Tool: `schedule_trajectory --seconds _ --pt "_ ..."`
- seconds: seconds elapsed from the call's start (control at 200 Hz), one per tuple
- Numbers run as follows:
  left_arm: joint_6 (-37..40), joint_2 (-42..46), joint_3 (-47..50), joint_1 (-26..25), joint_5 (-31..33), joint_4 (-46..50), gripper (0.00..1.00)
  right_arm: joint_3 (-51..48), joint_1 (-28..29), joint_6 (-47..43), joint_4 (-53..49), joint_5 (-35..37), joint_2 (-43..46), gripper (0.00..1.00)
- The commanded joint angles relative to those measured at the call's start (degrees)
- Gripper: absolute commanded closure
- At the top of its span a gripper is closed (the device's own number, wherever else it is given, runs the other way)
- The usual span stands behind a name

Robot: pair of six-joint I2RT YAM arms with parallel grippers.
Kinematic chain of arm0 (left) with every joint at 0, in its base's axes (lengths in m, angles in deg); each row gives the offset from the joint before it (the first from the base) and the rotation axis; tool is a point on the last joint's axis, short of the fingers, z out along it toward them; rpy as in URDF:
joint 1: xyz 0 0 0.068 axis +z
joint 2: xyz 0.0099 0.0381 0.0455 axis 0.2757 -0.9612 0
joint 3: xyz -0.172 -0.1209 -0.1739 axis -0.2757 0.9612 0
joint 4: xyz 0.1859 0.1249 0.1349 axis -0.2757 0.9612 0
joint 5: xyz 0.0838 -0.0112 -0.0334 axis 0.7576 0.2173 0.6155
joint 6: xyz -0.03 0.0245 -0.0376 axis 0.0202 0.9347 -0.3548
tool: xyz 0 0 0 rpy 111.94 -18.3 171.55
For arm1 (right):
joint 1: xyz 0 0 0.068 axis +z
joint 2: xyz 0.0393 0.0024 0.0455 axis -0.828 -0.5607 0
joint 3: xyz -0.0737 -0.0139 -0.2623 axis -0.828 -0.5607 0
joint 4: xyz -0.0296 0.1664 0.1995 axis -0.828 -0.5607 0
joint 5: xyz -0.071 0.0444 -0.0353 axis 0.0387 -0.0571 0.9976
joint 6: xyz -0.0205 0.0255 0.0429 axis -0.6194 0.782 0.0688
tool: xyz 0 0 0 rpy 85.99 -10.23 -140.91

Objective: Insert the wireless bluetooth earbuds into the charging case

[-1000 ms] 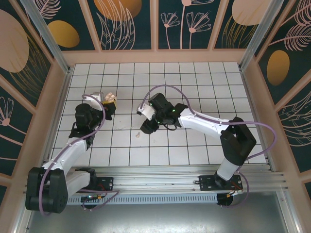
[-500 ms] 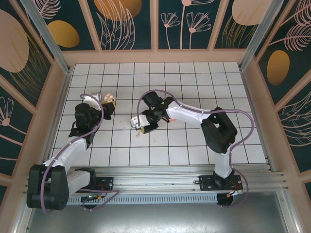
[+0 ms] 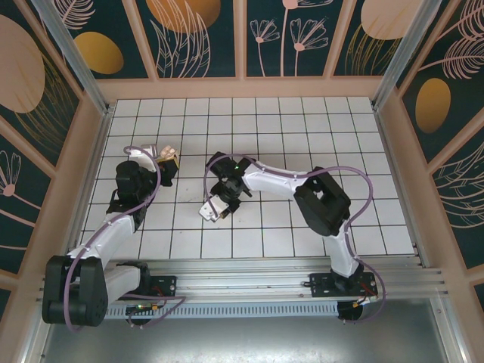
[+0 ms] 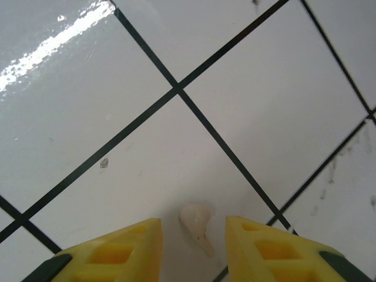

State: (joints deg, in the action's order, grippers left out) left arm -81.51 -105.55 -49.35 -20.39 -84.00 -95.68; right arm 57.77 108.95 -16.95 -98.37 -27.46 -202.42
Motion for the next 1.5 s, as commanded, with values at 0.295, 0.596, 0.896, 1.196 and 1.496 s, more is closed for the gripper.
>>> schedule_trajectory --seconds 0.295,0.596,0.896,1.196,1.496 --pt "0.1 -0.3 0.3 0.5 -1.5 -1.7 0.86 6.2 0.2 -4.8 -5.6 3.6 -5.4 0.67" --pt "0.2 -0.4 0.2 0.5 -1.8 -1.8 0.86 7.8 0.5 -5.5 -7.3 3.7 -7.1 0.68" --pt "0.3 -0.2 0.3 0.5 -2.5 -2.3 0.86 9.4 0.7 -5.6 -8.0 4.0 -8.6 0.70" --pt "0.5 -0.1 0.3 0.5 -3.2 -2.7 0.86 10.3 0.8 -5.7 -8.4 4.2 -9.6 0.74" --pt "1.6 0.0 0.1 0.5 -3.7 -2.3 0.86 10.3 1.1 -5.6 -8.8 3.1 -9.6 0.79"
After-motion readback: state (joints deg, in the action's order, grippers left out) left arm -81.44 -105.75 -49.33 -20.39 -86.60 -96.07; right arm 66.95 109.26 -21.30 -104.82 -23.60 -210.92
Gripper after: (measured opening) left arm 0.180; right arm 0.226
